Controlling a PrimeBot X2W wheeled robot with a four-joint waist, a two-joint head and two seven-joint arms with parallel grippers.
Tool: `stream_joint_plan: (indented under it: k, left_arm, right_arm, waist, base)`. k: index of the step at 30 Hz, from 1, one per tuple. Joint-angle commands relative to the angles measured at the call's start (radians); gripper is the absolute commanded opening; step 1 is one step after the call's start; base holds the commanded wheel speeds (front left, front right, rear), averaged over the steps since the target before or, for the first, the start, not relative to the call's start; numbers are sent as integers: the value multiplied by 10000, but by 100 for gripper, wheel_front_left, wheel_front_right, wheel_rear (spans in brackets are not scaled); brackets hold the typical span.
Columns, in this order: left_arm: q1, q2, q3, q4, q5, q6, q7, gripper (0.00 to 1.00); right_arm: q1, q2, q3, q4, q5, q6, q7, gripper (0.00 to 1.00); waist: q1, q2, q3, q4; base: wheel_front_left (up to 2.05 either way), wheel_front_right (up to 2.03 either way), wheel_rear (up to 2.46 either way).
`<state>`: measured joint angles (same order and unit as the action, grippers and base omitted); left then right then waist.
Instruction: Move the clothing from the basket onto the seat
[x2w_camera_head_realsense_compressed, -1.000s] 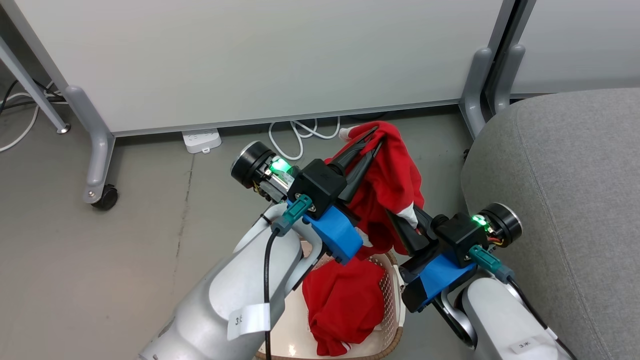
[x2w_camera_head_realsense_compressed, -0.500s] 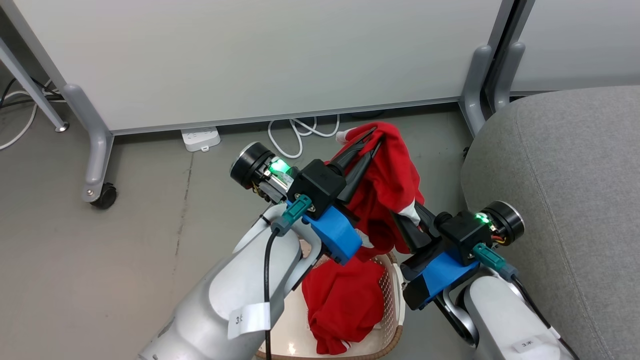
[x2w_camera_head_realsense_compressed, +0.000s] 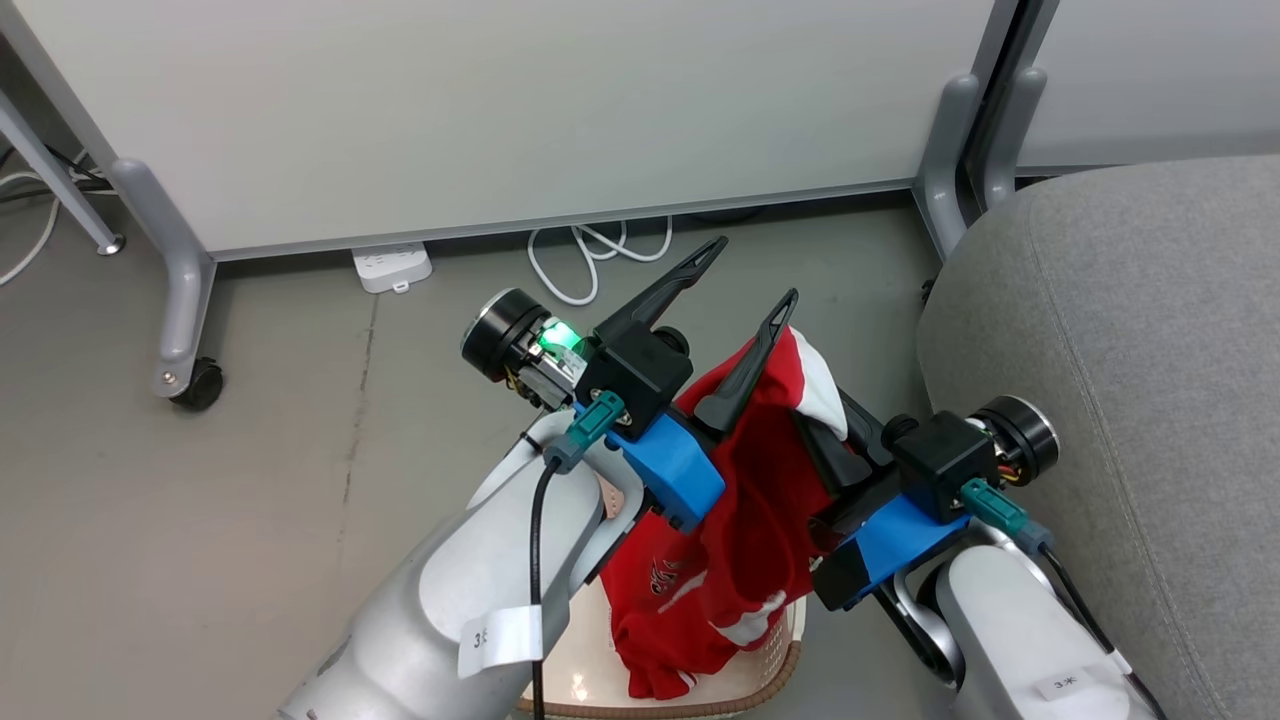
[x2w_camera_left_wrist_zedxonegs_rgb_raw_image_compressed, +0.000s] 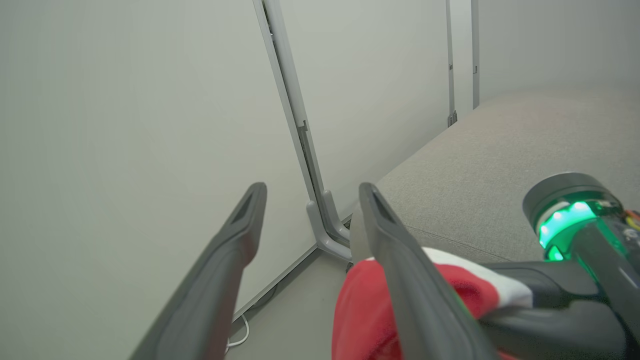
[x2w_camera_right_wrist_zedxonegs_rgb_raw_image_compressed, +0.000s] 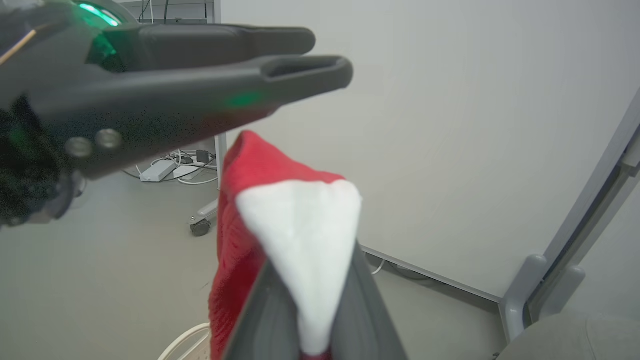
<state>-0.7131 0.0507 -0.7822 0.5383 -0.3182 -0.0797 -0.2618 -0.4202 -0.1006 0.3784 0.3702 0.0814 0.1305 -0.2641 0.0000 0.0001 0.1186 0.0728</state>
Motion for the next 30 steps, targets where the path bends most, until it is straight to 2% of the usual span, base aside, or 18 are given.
stream_joint_plan:
  k: [1, 11, 30]
  left_arm:
    - [68, -6, 58, -11, 31, 43, -48, 100]
    - [-13, 10, 225, 65, 283, -27, -48, 100]
    - [-384, 174, 415, 252, 747, -231, -40, 100]
  right_arm:
    - [-60, -44, -55, -60, 6, 3, -6, 0]
    - [-308, -105, -491, -261, 1, 5, -6, 0]
    - [-350, -167, -2251, -1117, -106, 3, -6, 0]
  waist:
    - [0, -1, 81, -58]
    - [0, -1, 597, -618]
    - [0, -1, 1787, -2665]
  base:
    - [0, 0, 0]
    - [0, 0, 0]
    - [0, 0, 0]
